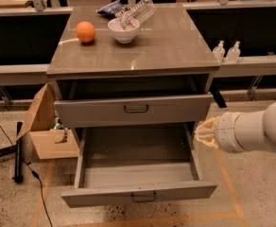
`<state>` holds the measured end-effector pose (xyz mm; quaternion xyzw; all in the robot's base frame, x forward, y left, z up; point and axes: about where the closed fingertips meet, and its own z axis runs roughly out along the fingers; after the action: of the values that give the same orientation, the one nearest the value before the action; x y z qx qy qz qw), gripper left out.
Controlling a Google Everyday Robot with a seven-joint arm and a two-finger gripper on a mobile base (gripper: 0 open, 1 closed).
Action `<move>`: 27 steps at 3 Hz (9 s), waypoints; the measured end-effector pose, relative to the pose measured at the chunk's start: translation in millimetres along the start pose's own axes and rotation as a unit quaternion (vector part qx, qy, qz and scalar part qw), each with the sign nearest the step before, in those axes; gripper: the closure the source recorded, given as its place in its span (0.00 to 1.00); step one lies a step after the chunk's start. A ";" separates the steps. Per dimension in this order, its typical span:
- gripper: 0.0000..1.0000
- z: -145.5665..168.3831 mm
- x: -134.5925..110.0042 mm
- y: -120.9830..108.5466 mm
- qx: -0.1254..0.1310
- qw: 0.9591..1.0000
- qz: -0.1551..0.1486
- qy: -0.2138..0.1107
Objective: Close middle drawer
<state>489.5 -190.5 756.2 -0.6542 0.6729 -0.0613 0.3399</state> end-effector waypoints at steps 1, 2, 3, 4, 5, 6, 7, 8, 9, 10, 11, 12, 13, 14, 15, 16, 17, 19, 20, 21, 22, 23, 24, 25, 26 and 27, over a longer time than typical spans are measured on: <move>1.00 17.5 10.3 21.7 -0.001 1.000 0.017 -0.001; 1.00 46.0 22.9 55.3 -0.003 0.999 0.028 0.015; 1.00 75.4 32.4 86.7 -0.013 0.999 0.027 0.018; 1.00 102.9 37.8 112.8 -0.023 0.999 0.027 0.014; 1.00 128.3 42.6 140.4 -0.036 0.999 0.027 0.011; 1.00 155.0 45.4 167.3 -0.050 0.998 0.033 0.005; 1.00 180.0 51.8 189.6 -0.063 0.998 0.031 0.002; 1.00 210.4 59.7 203.6 -0.076 0.997 0.028 0.002; 1.00 233.8 71.1 218.4 -0.088 0.996 0.026 0.008; 1.00 254.4 78.5 228.1 -0.089 0.996 0.028 0.014; 1.00 268.3 83.5 215.9 -0.062 0.998 0.021 0.019; 1.00 276.0 86.1 185.5 -0.015 1.000 0.014 0.022; 1.00 283.3 86.7 151.5 0.032 0.999 0.009 0.025; 1.00 301.9 83.9 129.8 0.059 0.998 0.008 0.026; 1.00 328.3 80.5 120.3 0.065 0.998 0.006 0.023; 1.00 354.9 76.0 109.3 0.073 0.997 0.004 0.016; 1.00 376.3 73.9 96.8 0.081 0.997 -0.004 0.012; 1.00 394.9 87.9 66.4 0.099 0.994 -0.030 0.022; 1.00 397.9 97.0 57.4 0.102 0.993 -0.043 0.030; 1.00 395.9 105.8 50.4 0.104 0.992 -0.055 0.037; 1.00 397.1 110.8 45.0 0.106 0.992 -0.062 0.041; 1.00 402.3 115.9 38.8 0.108 0.991 -0.068 0.044; 1.00 411.9 119.4 28.7 0.110 0.990 -0.074 0.046; 1.00 418.3 123.7 20.2 0.110 0.990 -0.081 0.048; 1.00 403.9 126.3 22.6 0.102 0.992 -0.063 0.035; 1.00 364.1 117.1 42.2 0.076 0.996 -0.044 0.006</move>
Offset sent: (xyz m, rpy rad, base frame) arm -0.0372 0.0050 -0.1391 -0.0224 0.0594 -0.1036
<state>660.1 -160.8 412.5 -0.6548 0.6390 -0.1310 0.3818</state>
